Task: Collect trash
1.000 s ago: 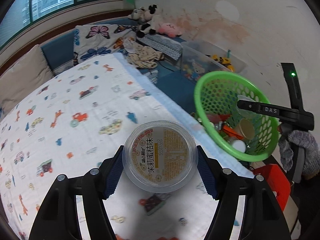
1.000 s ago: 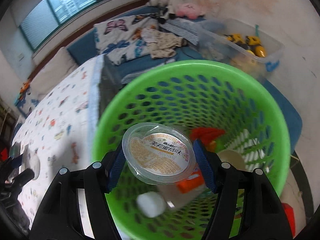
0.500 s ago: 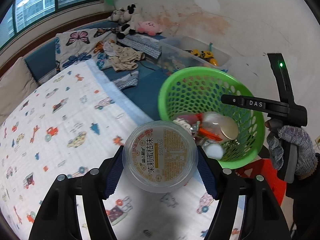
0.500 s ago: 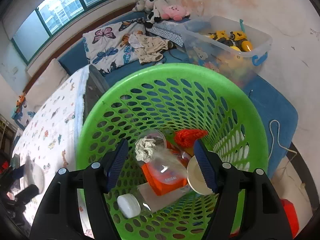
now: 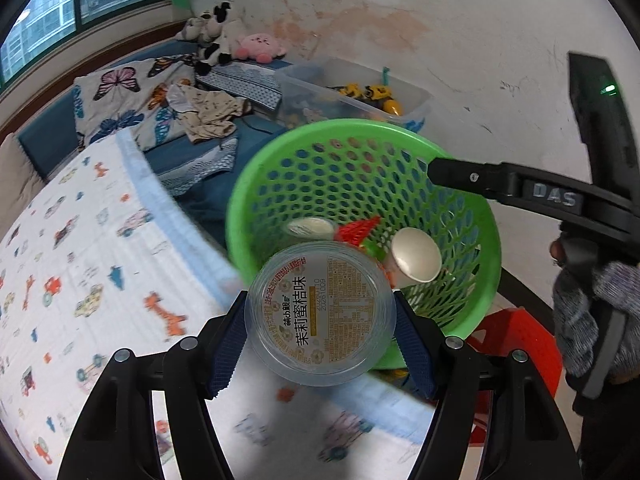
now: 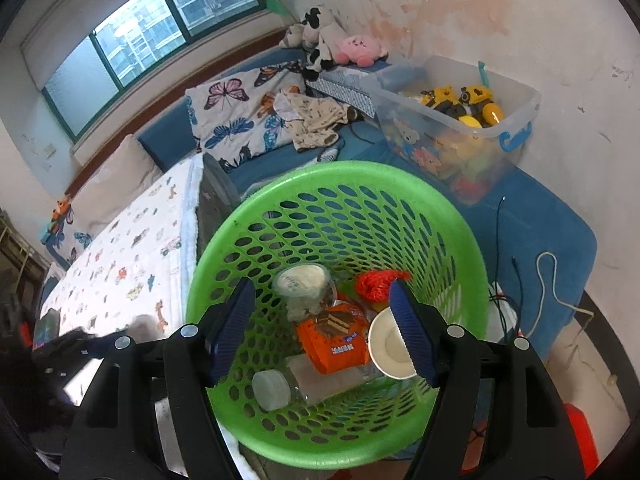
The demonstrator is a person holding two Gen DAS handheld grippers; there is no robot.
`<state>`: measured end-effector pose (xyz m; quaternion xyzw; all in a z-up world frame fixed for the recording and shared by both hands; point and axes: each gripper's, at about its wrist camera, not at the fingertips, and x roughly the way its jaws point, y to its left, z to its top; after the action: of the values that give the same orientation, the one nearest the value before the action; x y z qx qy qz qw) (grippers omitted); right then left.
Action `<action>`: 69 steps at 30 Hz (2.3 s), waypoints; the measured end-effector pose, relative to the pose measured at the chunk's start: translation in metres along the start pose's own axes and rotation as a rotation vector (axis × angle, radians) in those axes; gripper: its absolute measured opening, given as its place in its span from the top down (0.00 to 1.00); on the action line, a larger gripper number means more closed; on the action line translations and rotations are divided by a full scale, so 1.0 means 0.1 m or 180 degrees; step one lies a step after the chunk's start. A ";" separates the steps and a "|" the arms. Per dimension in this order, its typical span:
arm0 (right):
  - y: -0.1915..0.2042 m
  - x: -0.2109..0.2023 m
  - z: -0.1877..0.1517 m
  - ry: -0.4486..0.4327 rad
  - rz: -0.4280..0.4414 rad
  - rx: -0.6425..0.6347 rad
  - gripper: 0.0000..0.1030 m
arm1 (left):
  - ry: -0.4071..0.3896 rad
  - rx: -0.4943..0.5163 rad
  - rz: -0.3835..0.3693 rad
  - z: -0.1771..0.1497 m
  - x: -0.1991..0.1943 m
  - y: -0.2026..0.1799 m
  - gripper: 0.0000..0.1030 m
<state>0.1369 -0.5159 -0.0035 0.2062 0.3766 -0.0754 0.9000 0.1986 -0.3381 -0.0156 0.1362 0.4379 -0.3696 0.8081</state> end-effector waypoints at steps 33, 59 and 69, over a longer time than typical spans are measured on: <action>0.04 -0.38 -0.15 -0.0159 0.0193 -0.0016 0.31 | 0.0022 -0.0196 0.0004 -0.07 0.04 -0.08 0.24; 1.20 -0.59 -0.93 -0.0411 0.0191 -0.0953 0.17 | -0.0711 -0.0898 0.0805 -0.97 -1.32 0.98 0.09; 1.52 -0.60 -1.22 -0.0455 0.0130 -0.1031 0.11 | -0.0871 -0.0999 0.1122 -1.39 -1.67 1.13 0.08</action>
<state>0.0599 -0.3272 0.0094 0.0602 0.3146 -0.0099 0.9472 0.1377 -0.1049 0.0268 0.0321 0.3461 -0.1658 0.9229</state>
